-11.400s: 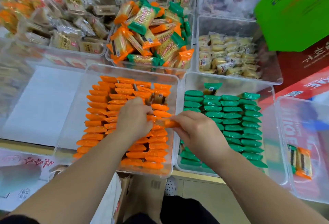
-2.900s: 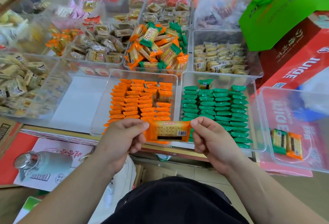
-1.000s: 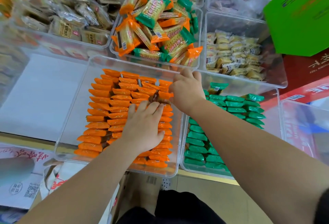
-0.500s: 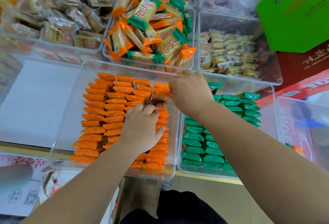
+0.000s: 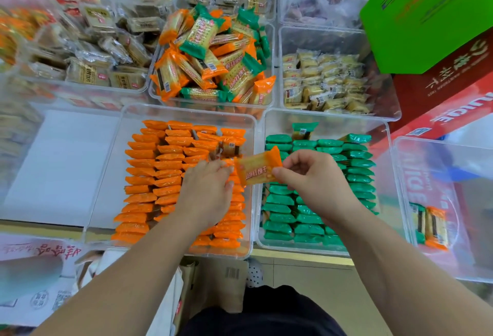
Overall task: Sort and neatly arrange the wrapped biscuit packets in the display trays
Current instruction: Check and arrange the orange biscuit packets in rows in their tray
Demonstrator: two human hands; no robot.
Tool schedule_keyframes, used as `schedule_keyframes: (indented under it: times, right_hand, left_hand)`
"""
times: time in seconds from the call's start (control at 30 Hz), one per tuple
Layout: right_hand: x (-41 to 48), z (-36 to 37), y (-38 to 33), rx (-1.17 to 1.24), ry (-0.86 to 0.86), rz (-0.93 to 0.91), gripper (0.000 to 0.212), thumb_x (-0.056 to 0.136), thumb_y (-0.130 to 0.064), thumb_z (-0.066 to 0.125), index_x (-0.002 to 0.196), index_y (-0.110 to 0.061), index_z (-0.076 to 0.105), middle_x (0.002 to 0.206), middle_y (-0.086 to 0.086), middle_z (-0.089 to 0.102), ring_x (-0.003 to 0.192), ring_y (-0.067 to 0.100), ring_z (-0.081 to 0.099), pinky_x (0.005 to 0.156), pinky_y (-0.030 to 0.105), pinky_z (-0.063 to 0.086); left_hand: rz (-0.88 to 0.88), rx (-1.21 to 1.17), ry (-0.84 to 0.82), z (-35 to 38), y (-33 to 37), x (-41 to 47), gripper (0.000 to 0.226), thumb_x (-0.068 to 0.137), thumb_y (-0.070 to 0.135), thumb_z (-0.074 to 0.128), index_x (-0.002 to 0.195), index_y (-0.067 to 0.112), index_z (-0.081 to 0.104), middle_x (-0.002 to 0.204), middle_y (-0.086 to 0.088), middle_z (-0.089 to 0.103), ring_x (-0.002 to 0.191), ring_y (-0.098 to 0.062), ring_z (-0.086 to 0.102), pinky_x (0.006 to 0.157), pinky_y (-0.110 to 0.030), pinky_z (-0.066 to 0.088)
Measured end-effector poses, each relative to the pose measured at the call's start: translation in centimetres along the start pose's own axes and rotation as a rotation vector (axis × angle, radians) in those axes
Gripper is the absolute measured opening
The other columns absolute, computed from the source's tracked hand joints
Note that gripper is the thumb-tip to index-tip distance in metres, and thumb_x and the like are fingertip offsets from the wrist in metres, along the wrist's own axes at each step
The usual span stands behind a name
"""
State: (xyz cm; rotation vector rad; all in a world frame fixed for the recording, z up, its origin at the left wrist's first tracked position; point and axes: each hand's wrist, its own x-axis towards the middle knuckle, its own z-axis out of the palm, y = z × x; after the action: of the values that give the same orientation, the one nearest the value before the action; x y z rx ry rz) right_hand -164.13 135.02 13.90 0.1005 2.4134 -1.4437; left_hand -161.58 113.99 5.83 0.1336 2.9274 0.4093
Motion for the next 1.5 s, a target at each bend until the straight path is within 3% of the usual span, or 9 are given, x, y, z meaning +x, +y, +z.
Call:
schedule_keyframes:
  times: [0.07,0.23,0.4,0.5,0.83,1.0,1.17,1.3,1.5]
  right_hand:
    - [-1.2,-0.4,0.2,0.131,-0.053,0.039,0.011,0.085,-0.016,0.078,0.080,-0.011,0.070,0.074,0.008,0.072,0.068,0.010,0.062,0.068,0.037,0.055]
    - [-4.3,-1.1,0.5,0.431,-0.179,0.090,0.013,0.088,-0.009,0.074,0.079,-0.012,0.065,0.076,0.003,0.070,0.073,0.011,0.064,0.071,0.030,0.050]
    - [-7.3,-2.0,0.8,0.530,-0.315,0.059,0.014,0.076,-0.018,0.078,0.073,-0.018,0.065,0.075,0.004,0.064,0.069,0.013,0.055,0.066,0.026,0.045]
    - [-8.9,-2.2,1.1,0.620,-0.368,0.056,0.014,0.074,-0.014,0.079,0.076,-0.018,0.066,0.077,0.005,0.063,0.070,0.014,0.054,0.065,0.026,0.043]
    - [-12.3,-1.4,2.3,0.782,-0.369,0.127,0.011,0.078,-0.025,0.078,0.074,-0.021,0.069,0.081,0.011,0.058,0.075,0.022,0.050,0.066,0.028,0.045]
    - [-13.0,-0.9,2.7,0.758,-0.351,0.100,0.040,0.062,-0.044,0.093,0.080,-0.018,0.068,0.082,0.014,0.060,0.076,0.026,0.051,0.068,0.029,0.046]
    - [-13.3,-1.8,2.1,0.826,-0.371,0.015,0.025,0.083,-0.012,0.070,0.095,-0.014,0.049,0.074,0.009,0.064,0.065,0.016,0.055,0.059,0.024,0.045]
    - [-13.6,-1.7,1.8,0.843,-0.340,0.023,0.017,0.082,-0.011,0.066,0.093,-0.014,0.078,0.087,0.008,0.067,0.077,0.017,0.058,0.069,0.025,0.050]
    - [-13.4,-2.7,1.7,0.831,-0.375,0.051,0.030,0.067,-0.002,0.082,0.096,-0.007,0.080,0.085,0.016,0.070,0.073,0.018,0.064,0.071,0.025,0.055]
  left_hand:
    - [-0.065,-0.261,0.106,-1.1,0.9,-1.5,0.033,0.102,0.030,0.042,0.115,0.016,0.069,0.111,-0.004,0.068,0.101,-0.027,0.058,0.083,-0.041,0.047]
    - [-0.411,-1.123,0.125,-5.6,4.7,-6.3,0.019,0.102,0.020,0.054,0.105,0.033,0.068,0.089,0.008,0.073,0.082,0.000,0.067,0.068,-0.015,0.050]
    - [-0.522,-1.436,0.196,-7.5,4.9,-11.0,0.014,0.081,0.014,0.075,0.094,0.019,0.076,0.090,-0.003,0.077,0.081,-0.023,0.071,0.074,-0.036,0.057]
    - [-0.496,-1.562,0.130,-8.4,5.0,-13.1,0.023,0.062,0.013,0.086,0.083,0.015,0.077,0.086,-0.008,0.074,0.077,-0.024,0.068,0.068,-0.035,0.054]
    - [-0.501,-1.459,0.226,-9.9,6.5,-16.7,0.010,0.071,0.012,0.079,0.070,0.015,0.070,0.065,-0.009,0.057,0.057,-0.020,0.049,0.053,-0.028,0.041]
    - [-0.492,-1.306,0.295,-10.2,7.0,-17.4,0.009,0.084,0.000,0.072,0.079,0.006,0.069,0.065,-0.006,0.060,0.056,-0.014,0.052,0.054,-0.026,0.044]
    - [-0.443,-1.371,0.197,-11.1,7.0,-17.4,0.022,0.085,0.000,0.070,0.100,0.015,0.065,0.071,-0.010,0.062,0.068,-0.022,0.058,0.059,-0.033,0.047]
    - [-0.477,-1.438,0.220,-11.6,7.1,-17.1,0.018,0.074,0.018,0.071,0.089,0.018,0.081,0.088,-0.010,0.072,0.078,-0.024,0.064,0.067,-0.035,0.050]
    - [-0.447,-1.352,0.166,-12.0,6.7,-17.1,0.039,0.086,-0.015,0.061,0.090,0.017,0.082,0.083,-0.015,0.071,0.073,-0.022,0.065,0.070,-0.028,0.054]
